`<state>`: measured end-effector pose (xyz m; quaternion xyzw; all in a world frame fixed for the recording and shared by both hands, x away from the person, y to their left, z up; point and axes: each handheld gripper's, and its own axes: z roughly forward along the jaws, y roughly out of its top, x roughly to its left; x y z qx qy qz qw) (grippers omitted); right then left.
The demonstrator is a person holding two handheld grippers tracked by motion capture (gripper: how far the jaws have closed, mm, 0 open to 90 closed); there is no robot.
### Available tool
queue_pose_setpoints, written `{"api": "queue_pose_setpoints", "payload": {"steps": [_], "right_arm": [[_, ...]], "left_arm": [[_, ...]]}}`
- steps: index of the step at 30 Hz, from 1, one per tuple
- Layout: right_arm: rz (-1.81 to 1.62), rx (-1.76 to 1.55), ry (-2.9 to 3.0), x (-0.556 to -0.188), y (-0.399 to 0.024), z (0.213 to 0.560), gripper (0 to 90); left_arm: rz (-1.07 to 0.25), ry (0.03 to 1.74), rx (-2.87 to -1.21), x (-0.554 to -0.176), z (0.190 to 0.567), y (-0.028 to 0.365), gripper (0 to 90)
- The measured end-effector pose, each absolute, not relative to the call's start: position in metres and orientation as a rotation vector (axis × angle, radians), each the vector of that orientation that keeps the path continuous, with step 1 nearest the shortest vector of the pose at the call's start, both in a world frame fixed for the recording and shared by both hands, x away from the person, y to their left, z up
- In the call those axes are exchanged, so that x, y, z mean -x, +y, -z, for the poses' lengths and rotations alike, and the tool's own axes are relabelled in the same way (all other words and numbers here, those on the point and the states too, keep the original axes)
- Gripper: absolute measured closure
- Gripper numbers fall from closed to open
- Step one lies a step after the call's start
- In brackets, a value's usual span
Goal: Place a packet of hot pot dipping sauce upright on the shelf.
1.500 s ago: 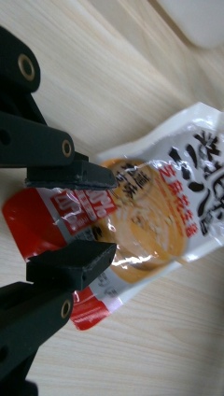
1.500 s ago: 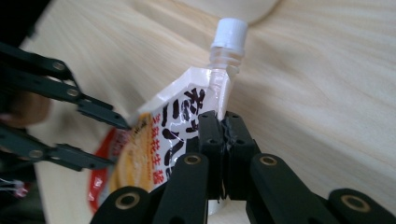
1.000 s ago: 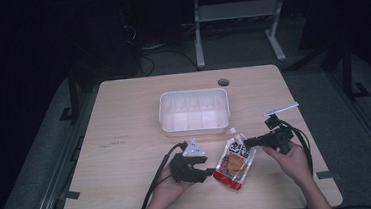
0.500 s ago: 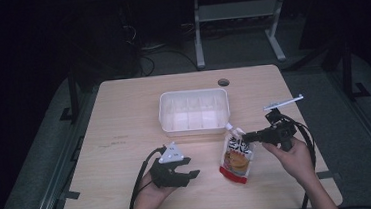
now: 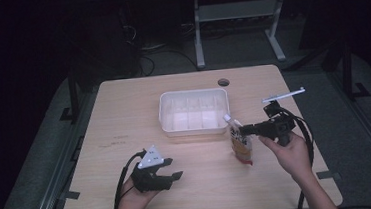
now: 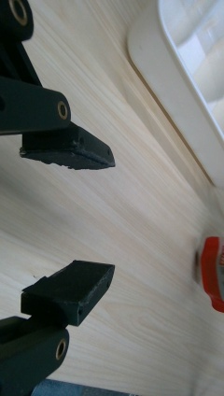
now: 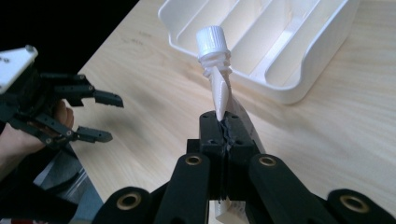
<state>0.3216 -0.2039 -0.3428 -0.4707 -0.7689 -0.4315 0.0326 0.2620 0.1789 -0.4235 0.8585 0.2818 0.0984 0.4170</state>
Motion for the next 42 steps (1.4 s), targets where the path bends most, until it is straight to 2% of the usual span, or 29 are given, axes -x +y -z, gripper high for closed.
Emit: {"api": "queue_pose_setpoints", "payload": {"steps": [24, 42], "right_arm": [[1.443, 1.472, -2.288, -0.338, -0.182, 0.315, 88.3], [1.508, 1.483, -2.278, -0.369, -0.149, 0.284, 88.3]], "left_arm": [[-0.298, 0.806, -2.078, -0.260, 0.425, 0.208, 28.9], [-0.324, 0.851, -2.066, -0.262, 0.425, 0.222, 26.8]]}}
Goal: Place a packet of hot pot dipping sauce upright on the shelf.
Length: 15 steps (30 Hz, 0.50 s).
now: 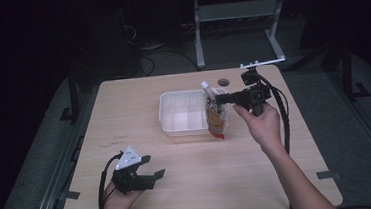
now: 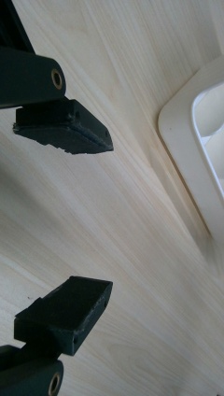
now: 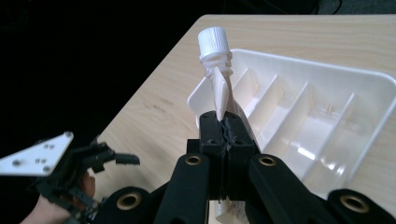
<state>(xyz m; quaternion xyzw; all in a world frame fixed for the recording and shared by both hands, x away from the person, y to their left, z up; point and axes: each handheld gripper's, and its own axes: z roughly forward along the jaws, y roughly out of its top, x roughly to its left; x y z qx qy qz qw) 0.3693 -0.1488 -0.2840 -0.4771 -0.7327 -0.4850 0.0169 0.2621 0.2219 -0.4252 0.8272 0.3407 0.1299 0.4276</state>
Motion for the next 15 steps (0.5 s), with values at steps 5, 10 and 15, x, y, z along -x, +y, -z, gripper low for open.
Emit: {"api": "queue_pose_setpoints", "payload": {"steps": [5, 10, 15], "right_arm": [[1.521, 1.499, -2.263, -0.380, -0.139, 0.282, 88.2], [1.536, 1.533, -2.247, -0.393, -0.125, 0.279, 88.2], [1.552, 1.568, -2.237, -0.402, -0.116, 0.280, 88.2]], "left_arm": [[-0.330, 0.861, -2.055, -0.263, 0.425, 0.226, 26.6], [-0.339, 0.881, -2.041, -0.265, 0.424, 0.233, 26.2], [-0.344, 0.893, -2.030, -0.265, 0.424, 0.237, 25.9]]}}
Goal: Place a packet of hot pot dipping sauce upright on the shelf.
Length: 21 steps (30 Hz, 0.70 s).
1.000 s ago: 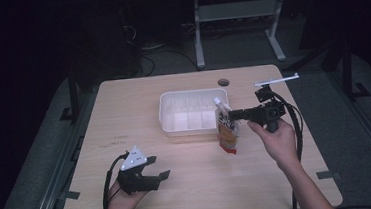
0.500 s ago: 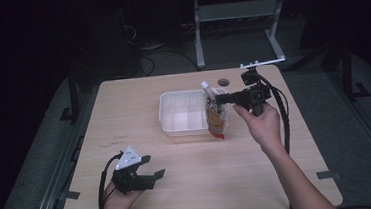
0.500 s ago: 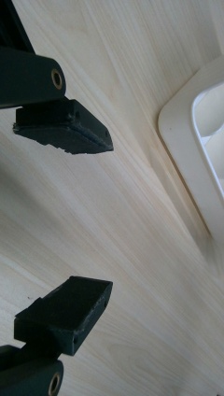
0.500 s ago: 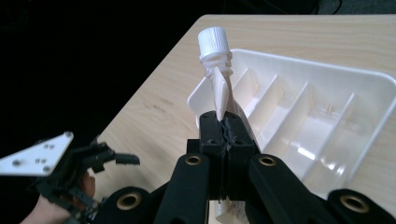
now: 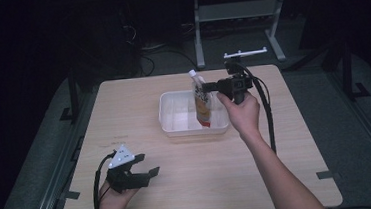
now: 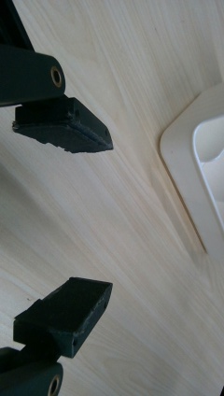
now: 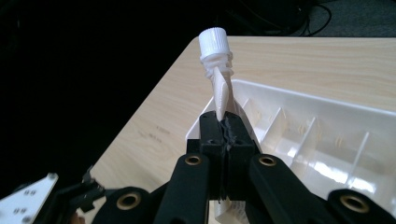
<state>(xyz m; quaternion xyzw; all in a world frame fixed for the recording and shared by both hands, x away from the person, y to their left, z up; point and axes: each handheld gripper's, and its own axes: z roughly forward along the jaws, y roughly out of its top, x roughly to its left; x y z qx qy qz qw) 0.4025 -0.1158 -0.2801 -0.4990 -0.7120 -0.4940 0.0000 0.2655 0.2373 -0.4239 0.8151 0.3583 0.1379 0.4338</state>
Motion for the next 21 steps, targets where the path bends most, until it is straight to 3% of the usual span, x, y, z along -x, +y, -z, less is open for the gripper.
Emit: {"api": "queue_pose_setpoints", "payload": {"steps": [21], "right_arm": [[1.591, 1.743, -2.201, -0.446, -0.078, 0.293, 88.1]], "left_arm": [[-0.347, 0.905, -2.014, -0.267, 0.424, 0.244, 25.7]]}}
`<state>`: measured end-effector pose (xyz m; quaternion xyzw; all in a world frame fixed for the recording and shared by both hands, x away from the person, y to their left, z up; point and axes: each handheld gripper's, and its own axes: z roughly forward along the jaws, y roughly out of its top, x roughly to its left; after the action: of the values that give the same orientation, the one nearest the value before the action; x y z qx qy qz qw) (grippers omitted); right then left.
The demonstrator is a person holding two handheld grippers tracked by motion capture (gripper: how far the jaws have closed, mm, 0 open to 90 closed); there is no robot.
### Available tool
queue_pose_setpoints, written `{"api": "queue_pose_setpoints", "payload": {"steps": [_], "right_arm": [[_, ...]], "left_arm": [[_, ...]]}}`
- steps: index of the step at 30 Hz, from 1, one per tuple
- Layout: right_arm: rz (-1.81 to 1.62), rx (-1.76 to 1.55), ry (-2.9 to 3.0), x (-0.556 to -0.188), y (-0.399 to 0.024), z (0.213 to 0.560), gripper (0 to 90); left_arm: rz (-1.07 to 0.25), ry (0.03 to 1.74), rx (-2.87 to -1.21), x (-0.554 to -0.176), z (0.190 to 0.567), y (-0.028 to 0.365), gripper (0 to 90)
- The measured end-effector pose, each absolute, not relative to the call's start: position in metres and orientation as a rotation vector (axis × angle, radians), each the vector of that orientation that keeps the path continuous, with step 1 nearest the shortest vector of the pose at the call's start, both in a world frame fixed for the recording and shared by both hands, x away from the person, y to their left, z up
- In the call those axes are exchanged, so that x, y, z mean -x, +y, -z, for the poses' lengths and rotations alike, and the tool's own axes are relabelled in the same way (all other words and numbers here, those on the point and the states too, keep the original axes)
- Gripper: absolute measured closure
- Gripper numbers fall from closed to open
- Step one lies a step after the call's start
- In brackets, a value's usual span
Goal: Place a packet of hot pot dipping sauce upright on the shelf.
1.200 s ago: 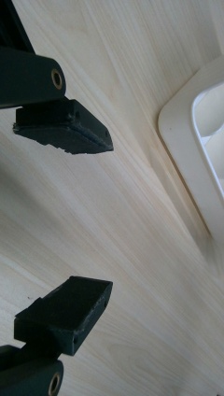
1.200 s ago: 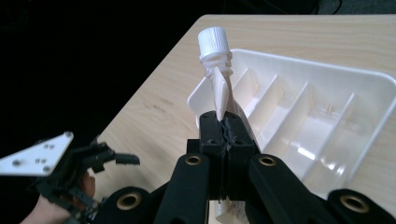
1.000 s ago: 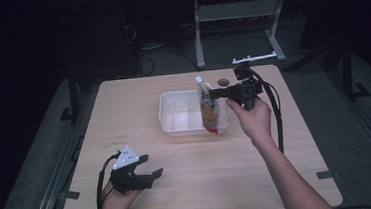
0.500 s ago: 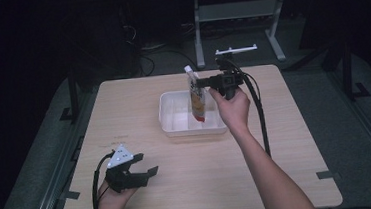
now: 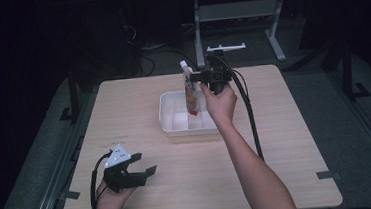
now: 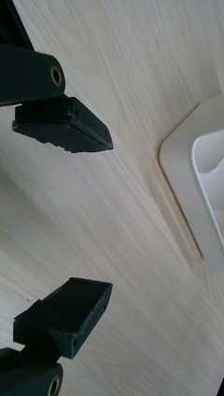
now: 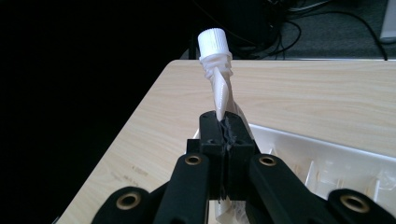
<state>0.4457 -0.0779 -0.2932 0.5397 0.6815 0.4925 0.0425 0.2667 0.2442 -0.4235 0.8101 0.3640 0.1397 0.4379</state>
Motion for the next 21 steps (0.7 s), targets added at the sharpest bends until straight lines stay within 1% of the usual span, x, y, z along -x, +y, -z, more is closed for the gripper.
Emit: {"api": "queue_pose_setpoints", "payload": {"steps": [21], "right_arm": [[-1.455, -1.699, 2.049, -0.460, -0.075, 0.310, 87.8]], "left_arm": [[-0.348, 0.906, -2.014, -0.267, 0.423, 0.245, 25.7]]}}
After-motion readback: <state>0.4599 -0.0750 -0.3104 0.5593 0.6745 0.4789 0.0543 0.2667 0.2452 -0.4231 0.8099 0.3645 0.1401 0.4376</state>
